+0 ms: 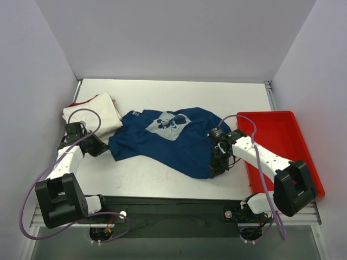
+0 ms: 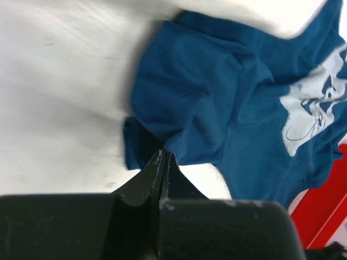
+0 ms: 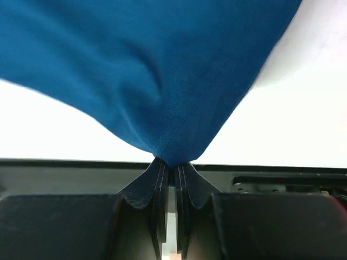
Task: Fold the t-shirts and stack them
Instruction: Flatten out the tshirt
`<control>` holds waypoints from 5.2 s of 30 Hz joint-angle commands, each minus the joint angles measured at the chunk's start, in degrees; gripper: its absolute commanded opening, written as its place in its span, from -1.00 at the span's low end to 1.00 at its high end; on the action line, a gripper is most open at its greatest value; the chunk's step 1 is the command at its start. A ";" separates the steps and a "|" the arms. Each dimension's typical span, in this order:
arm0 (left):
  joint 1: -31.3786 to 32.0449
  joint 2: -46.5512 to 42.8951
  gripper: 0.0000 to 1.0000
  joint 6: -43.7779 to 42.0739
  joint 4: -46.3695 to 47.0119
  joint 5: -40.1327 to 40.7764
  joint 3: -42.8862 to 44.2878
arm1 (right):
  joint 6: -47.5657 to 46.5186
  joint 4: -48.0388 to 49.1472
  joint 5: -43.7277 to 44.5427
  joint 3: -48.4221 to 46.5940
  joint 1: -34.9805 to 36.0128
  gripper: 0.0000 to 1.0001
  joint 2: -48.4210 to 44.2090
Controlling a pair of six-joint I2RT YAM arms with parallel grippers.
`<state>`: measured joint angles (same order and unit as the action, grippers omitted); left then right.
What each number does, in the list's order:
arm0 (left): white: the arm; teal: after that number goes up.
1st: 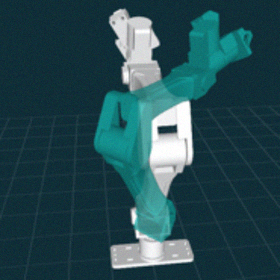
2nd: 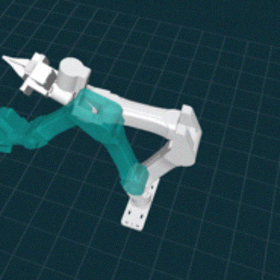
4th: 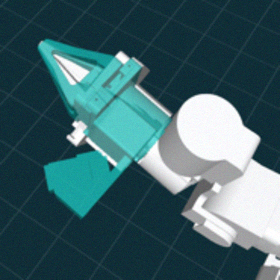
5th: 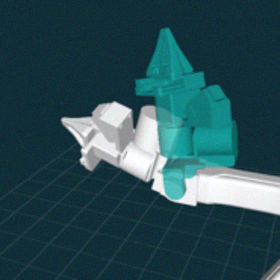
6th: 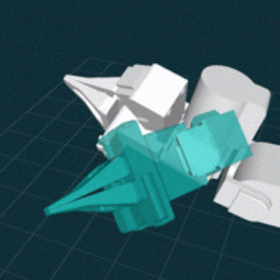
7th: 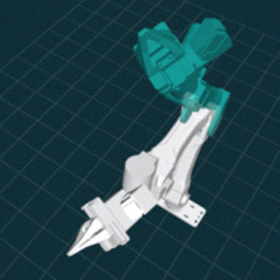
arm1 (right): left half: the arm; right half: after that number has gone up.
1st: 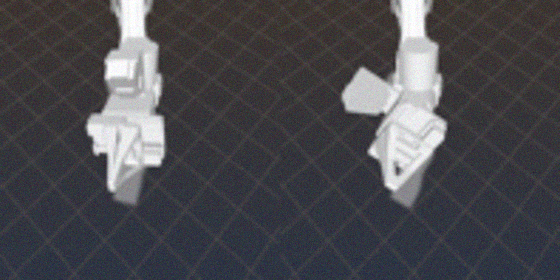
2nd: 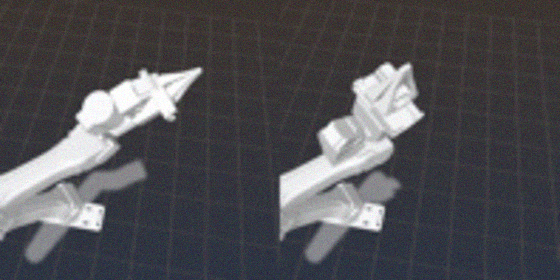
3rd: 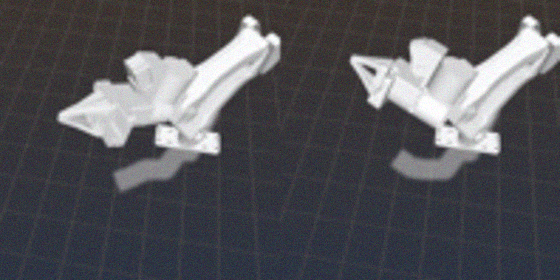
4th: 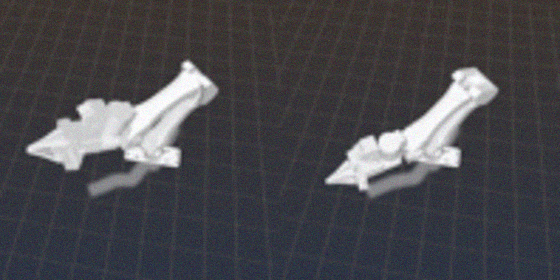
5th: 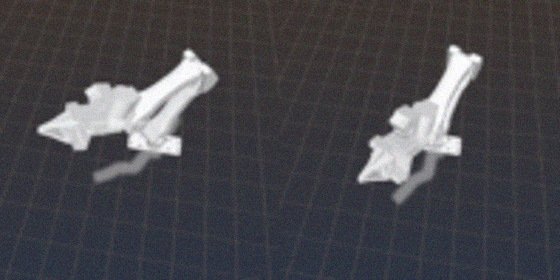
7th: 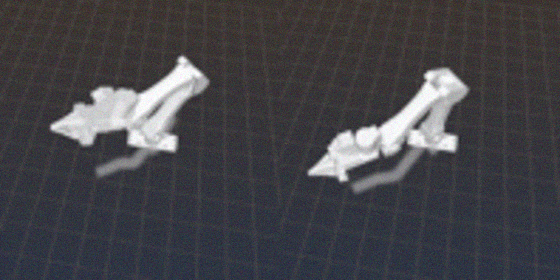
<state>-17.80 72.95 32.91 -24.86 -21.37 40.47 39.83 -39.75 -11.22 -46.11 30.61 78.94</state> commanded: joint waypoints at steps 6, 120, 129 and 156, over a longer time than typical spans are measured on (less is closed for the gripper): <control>13.05 -2.20 -1.00 7.61 5.53 8.35 10.22 | -6.52 -15.09 1.82 -25.29 -8.53 -1.00 -1.33; 35.91 13.36 0.52 10.07 0.61 7.40 22.57 | -20.94 19.09 3.32 -25.01 -17.52 0.67 7.64; 36.08 20.72 0.57 7.27 0.17 5.46 14.99 | -16.46 19.01 0.59 -15.69 -14.09 0.65 8.16; 29.40 53.08 0.59 -8.65 -13.54 17.84 53.92 | -16.28 12.07 0.41 -26.05 -12.59 0.62 26.79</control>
<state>12.47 121.21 28.25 -36.93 -10.70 90.98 24.05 -23.70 -10.87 -69.10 17.74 104.14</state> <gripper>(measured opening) 0.794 0.811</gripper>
